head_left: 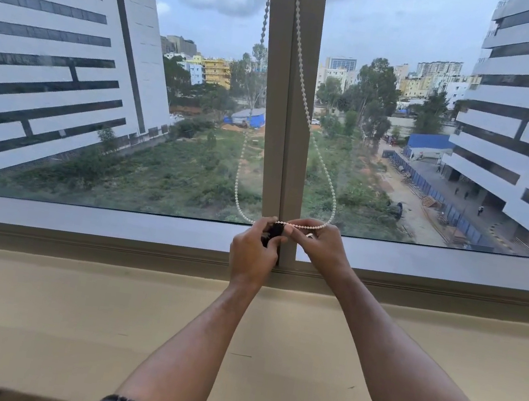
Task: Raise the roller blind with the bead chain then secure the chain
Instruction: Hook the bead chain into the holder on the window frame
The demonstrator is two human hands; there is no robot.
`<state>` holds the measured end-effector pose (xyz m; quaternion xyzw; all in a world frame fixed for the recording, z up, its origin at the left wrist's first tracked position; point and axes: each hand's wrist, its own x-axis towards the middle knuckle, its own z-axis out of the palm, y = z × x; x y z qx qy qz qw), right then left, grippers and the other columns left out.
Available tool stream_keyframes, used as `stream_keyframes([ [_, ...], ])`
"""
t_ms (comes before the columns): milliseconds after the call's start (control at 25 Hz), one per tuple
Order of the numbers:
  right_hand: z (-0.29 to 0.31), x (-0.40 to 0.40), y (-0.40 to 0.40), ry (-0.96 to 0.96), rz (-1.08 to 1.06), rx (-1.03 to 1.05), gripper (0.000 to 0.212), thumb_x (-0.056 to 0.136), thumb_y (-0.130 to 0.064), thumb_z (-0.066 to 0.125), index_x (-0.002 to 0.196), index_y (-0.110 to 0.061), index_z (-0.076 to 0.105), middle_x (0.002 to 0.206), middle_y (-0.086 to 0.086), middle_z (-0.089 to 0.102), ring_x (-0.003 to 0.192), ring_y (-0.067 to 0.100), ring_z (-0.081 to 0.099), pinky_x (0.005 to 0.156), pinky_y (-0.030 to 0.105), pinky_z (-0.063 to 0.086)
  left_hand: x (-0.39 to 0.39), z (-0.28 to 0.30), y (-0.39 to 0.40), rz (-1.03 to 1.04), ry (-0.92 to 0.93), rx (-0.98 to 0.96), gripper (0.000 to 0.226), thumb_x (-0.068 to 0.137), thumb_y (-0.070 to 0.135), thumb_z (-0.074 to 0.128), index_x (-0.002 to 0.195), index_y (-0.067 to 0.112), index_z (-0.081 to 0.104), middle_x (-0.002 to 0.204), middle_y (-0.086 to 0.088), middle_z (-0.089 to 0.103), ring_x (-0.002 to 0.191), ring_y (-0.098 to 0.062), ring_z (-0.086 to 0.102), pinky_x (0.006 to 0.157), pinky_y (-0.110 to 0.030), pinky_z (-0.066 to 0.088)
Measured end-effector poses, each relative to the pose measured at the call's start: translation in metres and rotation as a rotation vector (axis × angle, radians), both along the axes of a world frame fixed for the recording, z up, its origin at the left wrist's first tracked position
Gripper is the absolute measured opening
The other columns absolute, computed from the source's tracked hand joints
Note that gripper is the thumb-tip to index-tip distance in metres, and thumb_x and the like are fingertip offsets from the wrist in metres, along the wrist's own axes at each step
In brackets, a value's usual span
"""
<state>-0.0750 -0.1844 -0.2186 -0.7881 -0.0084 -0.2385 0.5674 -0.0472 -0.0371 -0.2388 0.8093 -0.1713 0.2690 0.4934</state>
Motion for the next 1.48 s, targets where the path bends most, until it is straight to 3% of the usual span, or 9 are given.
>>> stream_keyframes([
  [120,-0.010,-0.008,-0.001,0.028,-0.044,0.057,0.019,0.088,-0.035,0.068,0.087,-0.019,0.078,0.052,-0.015,0.050,0.056,0.008,0.047,0.060,0.030,0.040,0.000,0.004,-0.001,0.006,0.009,-0.002,0.031,0.082,0.023,0.082,0.111,0.024,0.072,0.093,0.002,0.081,0.085,-0.018,0.076,0.076,-0.033,0.060],
  [360,-0.018,-0.024,0.000,-0.057,-0.065,-0.202,0.031,0.078,-0.020,0.040,0.086,-0.026,0.069,0.065,-0.008,0.055,0.066,0.015,0.052,0.065,0.043,0.044,0.003,0.010,-0.005,0.021,0.028,0.020,0.030,0.081,0.025,0.083,0.110,0.024,0.073,0.094,0.003,0.080,0.086,-0.020,0.075,0.077,-0.034,0.060],
  [480,-0.012,-0.036,0.010,-0.271,0.016,-0.342,0.026,0.092,-0.004,0.045,0.098,-0.009,0.069,0.085,-0.016,0.057,0.078,0.002,0.055,0.072,0.026,0.042,0.005,0.011,-0.004,0.021,0.021,0.049,0.029,0.083,0.020,0.078,0.112,0.024,0.073,0.095,0.001,0.080,0.087,-0.022,0.075,0.079,-0.036,0.060],
  [640,0.020,-0.031,0.028,-0.444,0.030,-0.399,0.018,0.098,0.004,0.052,0.105,-0.001,0.068,0.105,0.009,0.060,0.094,0.008,0.059,0.084,0.015,0.045,0.003,0.008,-0.005,0.042,0.004,0.096,0.025,0.083,0.017,0.073,0.108,0.021,0.073,0.086,-0.006,0.079,0.078,-0.030,0.073,0.072,-0.035,0.057],
  [760,0.045,-0.013,0.029,-0.346,-0.017,-0.221,0.024,0.096,-0.004,0.060,0.120,-0.005,0.067,0.115,0.004,0.059,0.101,0.001,0.060,0.091,0.018,0.049,0.000,0.007,-0.005,0.041,0.002,0.071,0.027,0.080,0.023,0.082,0.105,0.019,0.075,0.088,-0.005,0.080,0.082,-0.028,0.074,0.072,-0.028,0.049],
  [880,0.052,0.004,0.018,-0.238,0.021,-0.108,0.026,0.093,-0.008,0.069,0.119,-0.002,0.069,0.119,0.011,0.062,0.104,0.018,0.070,0.096,0.028,0.056,-0.004,0.007,-0.003,0.002,0.021,0.031,0.030,0.079,0.027,0.084,0.108,0.022,0.076,0.091,-0.001,0.081,0.084,-0.021,0.074,0.073,-0.020,0.046],
  [1120,0.037,0.010,0.005,-0.109,0.019,-0.093,0.022,0.086,-0.019,0.079,0.108,-0.017,0.079,0.105,0.017,0.066,0.093,0.031,0.066,0.091,0.040,0.058,-0.007,0.003,0.002,-0.039,0.057,-0.063,0.034,0.079,0.026,0.084,0.111,0.025,0.074,0.092,0.003,0.081,0.085,-0.016,0.076,0.082,-0.029,0.058],
  [1280,0.032,0.005,-0.001,-0.040,0.165,0.051,0.025,0.084,-0.003,0.079,0.109,-0.006,0.077,0.089,0.007,0.073,0.086,0.016,0.069,0.089,0.032,0.059,-0.009,0.003,0.004,-0.051,0.058,-0.091,0.035,0.079,0.024,0.084,0.112,0.029,0.074,0.093,0.008,0.081,0.085,-0.007,0.074,0.081,-0.029,0.059],
  [1480,0.030,0.006,-0.005,-0.010,0.201,0.058,0.026,0.080,-0.002,0.082,0.100,-0.016,0.075,0.100,0.013,0.078,0.091,0.019,0.073,0.092,0.036,0.058,-0.010,0.003,0.005,-0.064,0.046,-0.104,0.037,0.080,0.022,0.083,0.114,0.032,0.073,0.093,0.009,0.080,0.087,-0.005,0.074,0.081,-0.031,0.060],
])
